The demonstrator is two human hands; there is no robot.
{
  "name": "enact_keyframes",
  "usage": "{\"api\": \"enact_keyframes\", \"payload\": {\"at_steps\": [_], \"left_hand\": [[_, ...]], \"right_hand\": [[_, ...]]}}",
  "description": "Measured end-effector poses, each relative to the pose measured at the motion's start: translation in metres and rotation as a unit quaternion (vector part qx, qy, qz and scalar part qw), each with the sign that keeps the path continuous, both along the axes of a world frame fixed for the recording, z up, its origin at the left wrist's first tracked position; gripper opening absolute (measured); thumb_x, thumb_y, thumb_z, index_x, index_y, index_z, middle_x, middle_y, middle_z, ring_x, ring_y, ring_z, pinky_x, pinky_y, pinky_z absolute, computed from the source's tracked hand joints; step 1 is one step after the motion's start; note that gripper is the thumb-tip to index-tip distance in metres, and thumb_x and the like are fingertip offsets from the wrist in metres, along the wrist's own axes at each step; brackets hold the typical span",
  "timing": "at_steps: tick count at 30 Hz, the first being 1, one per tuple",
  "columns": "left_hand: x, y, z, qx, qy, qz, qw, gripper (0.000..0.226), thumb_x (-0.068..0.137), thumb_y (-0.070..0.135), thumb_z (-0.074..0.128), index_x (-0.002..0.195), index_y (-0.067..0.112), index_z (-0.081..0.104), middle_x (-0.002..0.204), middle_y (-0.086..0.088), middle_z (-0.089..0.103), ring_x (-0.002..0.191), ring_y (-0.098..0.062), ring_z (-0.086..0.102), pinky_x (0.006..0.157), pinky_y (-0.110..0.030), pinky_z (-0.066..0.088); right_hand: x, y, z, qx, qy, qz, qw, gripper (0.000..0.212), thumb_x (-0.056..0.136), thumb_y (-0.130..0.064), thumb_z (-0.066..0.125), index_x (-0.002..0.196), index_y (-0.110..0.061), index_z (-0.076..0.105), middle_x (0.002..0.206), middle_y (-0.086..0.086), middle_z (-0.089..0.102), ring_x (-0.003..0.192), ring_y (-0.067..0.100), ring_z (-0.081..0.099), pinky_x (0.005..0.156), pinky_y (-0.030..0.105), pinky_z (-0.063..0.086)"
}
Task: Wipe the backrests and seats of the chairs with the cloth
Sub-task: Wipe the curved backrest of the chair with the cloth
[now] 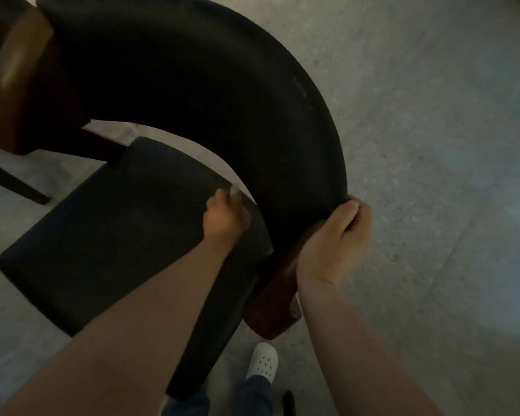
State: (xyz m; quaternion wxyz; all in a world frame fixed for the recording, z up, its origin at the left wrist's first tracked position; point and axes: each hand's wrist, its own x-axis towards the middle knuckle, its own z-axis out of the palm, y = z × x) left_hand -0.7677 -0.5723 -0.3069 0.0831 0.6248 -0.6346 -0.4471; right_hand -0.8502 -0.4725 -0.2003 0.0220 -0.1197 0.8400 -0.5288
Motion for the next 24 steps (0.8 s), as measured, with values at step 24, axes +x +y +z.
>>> {"api": "enact_keyframes", "payload": {"at_steps": [24], "left_hand": [[-0.072, -0.001, 0.127, -0.320, 0.182, 0.001, 0.930, 0.024, 0.095, 0.040, 0.054, 0.101, 0.017, 0.059, 0.096, 0.003, 0.054, 0.082, -0.009, 0.052, 0.071, -0.022, 0.046]], "right_hand": [[0.000, 0.000, 0.001, 0.019, -0.020, -0.004, 1.000, 0.024, 0.099, -0.032, 0.034, 0.098, -0.024, 0.057, 0.077, -0.005, 0.057, 0.065, 0.009, 0.054, 0.055, 0.023, 0.042]]}}
